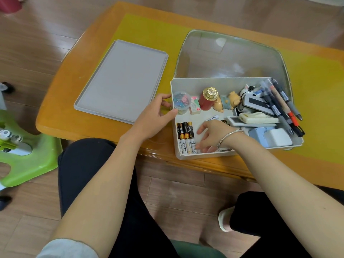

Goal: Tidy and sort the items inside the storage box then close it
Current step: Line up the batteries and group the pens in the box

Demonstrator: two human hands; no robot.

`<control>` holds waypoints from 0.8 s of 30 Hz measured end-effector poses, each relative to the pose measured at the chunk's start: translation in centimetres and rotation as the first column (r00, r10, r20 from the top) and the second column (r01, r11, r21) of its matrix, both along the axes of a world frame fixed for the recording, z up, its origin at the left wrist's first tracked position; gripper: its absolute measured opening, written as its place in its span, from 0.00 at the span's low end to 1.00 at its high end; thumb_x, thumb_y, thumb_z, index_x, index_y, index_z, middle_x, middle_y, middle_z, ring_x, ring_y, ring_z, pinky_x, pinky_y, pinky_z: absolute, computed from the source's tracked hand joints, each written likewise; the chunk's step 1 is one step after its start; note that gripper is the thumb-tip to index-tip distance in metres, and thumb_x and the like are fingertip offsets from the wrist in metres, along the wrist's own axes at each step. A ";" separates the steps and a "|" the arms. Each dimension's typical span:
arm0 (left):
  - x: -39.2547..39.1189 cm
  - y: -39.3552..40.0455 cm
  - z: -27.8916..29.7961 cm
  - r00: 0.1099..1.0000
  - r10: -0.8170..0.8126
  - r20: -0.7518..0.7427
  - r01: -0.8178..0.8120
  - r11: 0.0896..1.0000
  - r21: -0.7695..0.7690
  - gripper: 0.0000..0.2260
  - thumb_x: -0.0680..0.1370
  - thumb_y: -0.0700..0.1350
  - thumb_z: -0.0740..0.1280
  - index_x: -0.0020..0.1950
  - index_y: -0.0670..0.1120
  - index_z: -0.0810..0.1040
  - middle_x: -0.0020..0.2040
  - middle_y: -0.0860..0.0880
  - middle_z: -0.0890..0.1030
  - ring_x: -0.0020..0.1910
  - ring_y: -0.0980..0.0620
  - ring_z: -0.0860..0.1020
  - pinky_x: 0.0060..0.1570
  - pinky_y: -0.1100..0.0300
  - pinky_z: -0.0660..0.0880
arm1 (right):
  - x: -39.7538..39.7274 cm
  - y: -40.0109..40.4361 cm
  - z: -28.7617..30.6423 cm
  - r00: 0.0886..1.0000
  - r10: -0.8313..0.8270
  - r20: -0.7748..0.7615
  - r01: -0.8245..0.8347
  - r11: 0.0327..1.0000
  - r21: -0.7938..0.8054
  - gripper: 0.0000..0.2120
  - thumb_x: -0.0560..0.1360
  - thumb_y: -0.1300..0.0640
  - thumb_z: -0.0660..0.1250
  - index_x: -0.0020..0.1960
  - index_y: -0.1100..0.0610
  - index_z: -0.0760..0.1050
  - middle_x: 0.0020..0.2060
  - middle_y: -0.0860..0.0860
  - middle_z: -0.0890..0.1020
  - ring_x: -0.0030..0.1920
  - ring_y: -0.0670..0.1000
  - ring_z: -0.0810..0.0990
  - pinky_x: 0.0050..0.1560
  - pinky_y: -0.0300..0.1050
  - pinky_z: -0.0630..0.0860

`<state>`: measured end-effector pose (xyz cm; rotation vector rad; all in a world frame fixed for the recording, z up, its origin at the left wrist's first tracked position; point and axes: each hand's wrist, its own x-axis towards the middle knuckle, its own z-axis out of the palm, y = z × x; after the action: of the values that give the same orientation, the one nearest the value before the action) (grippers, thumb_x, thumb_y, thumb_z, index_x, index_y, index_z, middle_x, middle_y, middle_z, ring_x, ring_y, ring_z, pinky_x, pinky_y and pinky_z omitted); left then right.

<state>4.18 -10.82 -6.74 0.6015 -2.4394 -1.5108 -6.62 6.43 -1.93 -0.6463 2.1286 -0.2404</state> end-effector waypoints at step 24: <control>0.0 0.0 0.0 1.000 0.002 0.009 -0.002 1.000 -0.013 0.22 0.79 0.54 0.64 0.71 0.52 0.63 0.52 0.62 0.72 0.47 0.51 0.78 0.43 0.58 0.79 | -3.1 1.3 0.4 0.855 0.008 -0.519 -0.096 0.985 -0.141 0.12 0.72 0.60 0.68 0.54 0.54 0.77 0.48 0.54 0.82 0.41 0.56 0.80 0.46 0.50 0.79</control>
<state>4.14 -10.83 -6.71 0.6096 -2.4526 -1.4941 -9.69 7.69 -1.53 -0.9481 2.6221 -0.2293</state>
